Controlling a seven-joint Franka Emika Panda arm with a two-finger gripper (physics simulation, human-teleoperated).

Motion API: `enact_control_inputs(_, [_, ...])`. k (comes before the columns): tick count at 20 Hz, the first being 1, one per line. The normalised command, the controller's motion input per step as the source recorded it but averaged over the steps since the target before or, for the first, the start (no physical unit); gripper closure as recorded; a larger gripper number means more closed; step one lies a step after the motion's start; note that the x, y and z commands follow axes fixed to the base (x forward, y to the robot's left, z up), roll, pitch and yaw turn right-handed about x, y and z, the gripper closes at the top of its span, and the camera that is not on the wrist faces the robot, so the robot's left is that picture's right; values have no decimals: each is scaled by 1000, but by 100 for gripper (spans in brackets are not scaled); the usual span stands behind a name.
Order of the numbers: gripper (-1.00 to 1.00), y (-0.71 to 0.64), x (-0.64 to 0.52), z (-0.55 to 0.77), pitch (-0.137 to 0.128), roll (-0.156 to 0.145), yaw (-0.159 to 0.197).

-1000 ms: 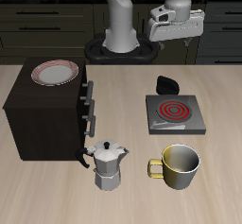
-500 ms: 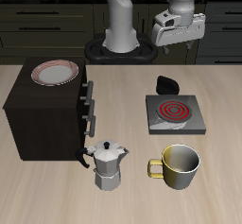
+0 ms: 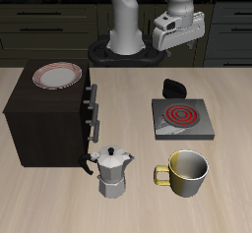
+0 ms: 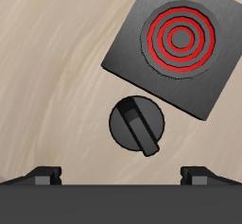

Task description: Turn off the flat stove

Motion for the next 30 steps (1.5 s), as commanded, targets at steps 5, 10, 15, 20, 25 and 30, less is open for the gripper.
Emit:
enact_control_inputs(5, [-100, -269, 84, -18, 38, -11, 121])
enact_control_inputs(10, [-100, -187, 83, 30, 22, 10, 45])
enact_control_inputs(15, [-100, 12, 74, -112, -18, -13, 25])
enact_control_inputs(20, [-100, 89, 29, -228, 21, -24, 6])
enact_control_inputs(25, [-100, 25, -22, -99, -6, -24, 4])
enact_control_inputs(30, [-100, 31, -96, -140, -19, -32, -16])
